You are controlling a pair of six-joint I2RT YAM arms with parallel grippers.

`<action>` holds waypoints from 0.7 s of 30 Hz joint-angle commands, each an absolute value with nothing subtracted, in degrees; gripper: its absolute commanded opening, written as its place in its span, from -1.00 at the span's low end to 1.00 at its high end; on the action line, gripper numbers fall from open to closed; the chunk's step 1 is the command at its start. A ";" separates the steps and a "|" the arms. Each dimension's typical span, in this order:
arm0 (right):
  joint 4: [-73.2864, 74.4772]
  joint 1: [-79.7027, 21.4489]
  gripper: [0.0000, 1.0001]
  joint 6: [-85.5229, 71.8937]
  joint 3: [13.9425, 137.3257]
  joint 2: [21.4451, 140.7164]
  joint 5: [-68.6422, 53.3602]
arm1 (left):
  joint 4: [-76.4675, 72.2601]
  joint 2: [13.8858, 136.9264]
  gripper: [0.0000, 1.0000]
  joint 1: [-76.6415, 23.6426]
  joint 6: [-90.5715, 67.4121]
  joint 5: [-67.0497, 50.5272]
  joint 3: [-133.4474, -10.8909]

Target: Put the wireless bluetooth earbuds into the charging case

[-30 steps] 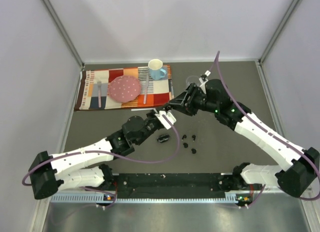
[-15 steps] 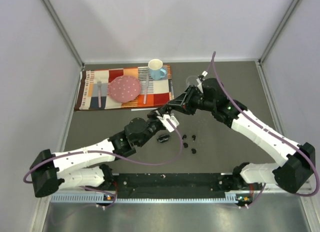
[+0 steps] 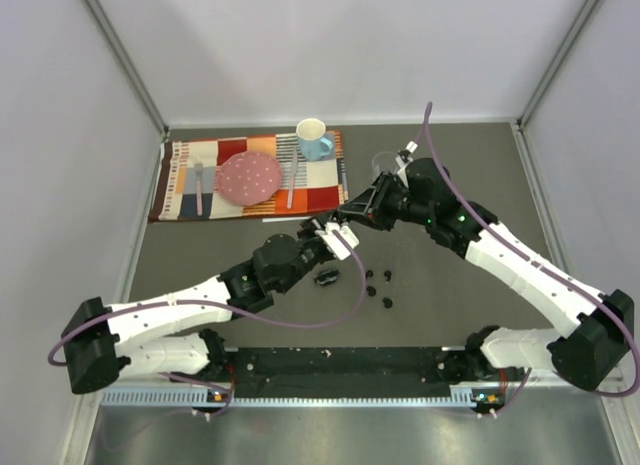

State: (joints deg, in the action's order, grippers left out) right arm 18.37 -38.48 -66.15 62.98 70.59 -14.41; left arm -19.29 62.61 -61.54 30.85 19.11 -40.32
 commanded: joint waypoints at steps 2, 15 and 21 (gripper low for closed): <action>14.24 -38.85 -1.00 -61.61 62.75 67.85 -13.80 | -16.18 59.77 0.15 -61.70 23.29 13.37 -42.54; 12.92 -36.57 -1.00 -52.67 62.05 67.41 -14.06 | -8.35 51.33 0.74 -61.70 17.76 13.10 -39.46; 14.67 -31.48 -1.00 -38.80 61.96 66.89 -26.35 | -0.27 47.46 0.96 -56.01 14.61 2.50 -42.88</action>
